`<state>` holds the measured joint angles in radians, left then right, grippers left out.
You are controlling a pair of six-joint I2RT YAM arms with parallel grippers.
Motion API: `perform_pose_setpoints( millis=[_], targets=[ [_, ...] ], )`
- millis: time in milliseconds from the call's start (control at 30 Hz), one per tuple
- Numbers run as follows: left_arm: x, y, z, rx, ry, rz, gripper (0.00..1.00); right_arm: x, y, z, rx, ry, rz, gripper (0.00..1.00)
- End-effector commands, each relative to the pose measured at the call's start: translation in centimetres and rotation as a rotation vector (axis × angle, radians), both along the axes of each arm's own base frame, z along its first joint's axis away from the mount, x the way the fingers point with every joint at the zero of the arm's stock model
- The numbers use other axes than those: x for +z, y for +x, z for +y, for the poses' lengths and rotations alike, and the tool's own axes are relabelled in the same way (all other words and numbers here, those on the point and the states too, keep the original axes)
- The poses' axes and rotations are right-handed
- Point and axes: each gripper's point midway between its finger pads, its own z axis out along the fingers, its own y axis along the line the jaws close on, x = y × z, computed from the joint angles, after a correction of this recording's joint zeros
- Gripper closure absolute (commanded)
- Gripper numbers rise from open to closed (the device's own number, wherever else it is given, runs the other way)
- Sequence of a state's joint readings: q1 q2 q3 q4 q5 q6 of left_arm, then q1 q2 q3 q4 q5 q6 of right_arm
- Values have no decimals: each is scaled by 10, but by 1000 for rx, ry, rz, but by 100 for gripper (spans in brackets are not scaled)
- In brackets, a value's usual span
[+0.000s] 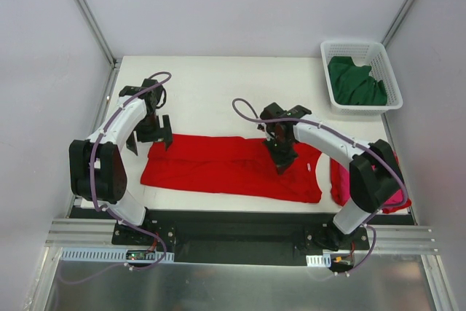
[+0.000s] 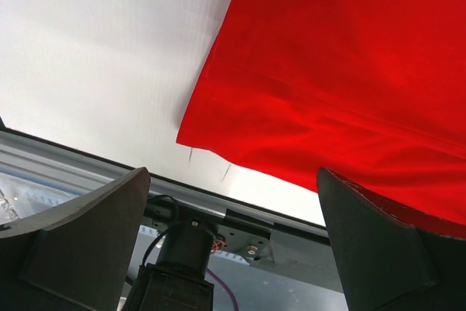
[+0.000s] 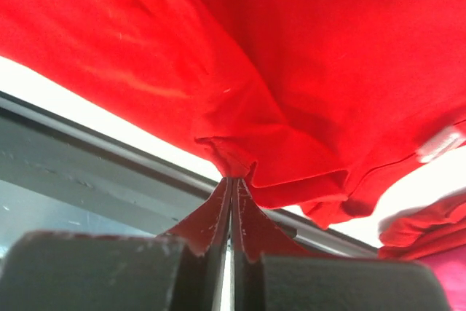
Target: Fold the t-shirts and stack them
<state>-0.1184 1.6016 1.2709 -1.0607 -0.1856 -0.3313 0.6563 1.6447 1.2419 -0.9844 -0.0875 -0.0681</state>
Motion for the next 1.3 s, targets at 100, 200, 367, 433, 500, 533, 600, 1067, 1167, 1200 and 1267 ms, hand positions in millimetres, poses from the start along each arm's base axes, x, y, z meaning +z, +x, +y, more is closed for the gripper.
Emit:
perform_pose_setpoints(
  millis=[100, 200, 367, 433, 500, 533, 600, 1067, 1167, 1200, 1267],
  targets=[
    [7, 2, -3, 3, -6, -4, 1, 12, -29, 8, 16, 5, 17, 99],
    [7, 2, -3, 3, -9, -5, 1, 12, -32, 16, 47, 6, 19, 99],
    [9, 2, -5, -3, -12, -10, 1, 14, -38, 38, 56, 24, 31, 99],
    [8, 1, -4, -3, -10, -8, 1, 13, -40, 45, 70, 27, 33, 99],
    [7, -1, -4, -2, -10, -5, 1, 13, -43, 51, 76, 33, 37, 99],
    [7, -2, -3, -2, -7, -5, 1, 11, -46, 54, 88, 28, 44, 99],
    [6, -4, -2, 0, -4, -3, 1, 10, -48, 60, 97, 37, 53, 99],
    [5, -6, -2, -4, -4, 4, 1, 0, -58, 64, 133, -12, 41, 43],
    [6, -5, -4, -9, -9, 1, 1, 2, -53, 59, 137, -36, 11, 30],
    [6, -5, -3, -9, -9, 1, 1, 2, -51, 57, 138, -46, 3, 28],
    [6, -5, -4, -12, -12, 2, 1, 1, -45, 51, 122, -66, -17, 27]
  ],
)
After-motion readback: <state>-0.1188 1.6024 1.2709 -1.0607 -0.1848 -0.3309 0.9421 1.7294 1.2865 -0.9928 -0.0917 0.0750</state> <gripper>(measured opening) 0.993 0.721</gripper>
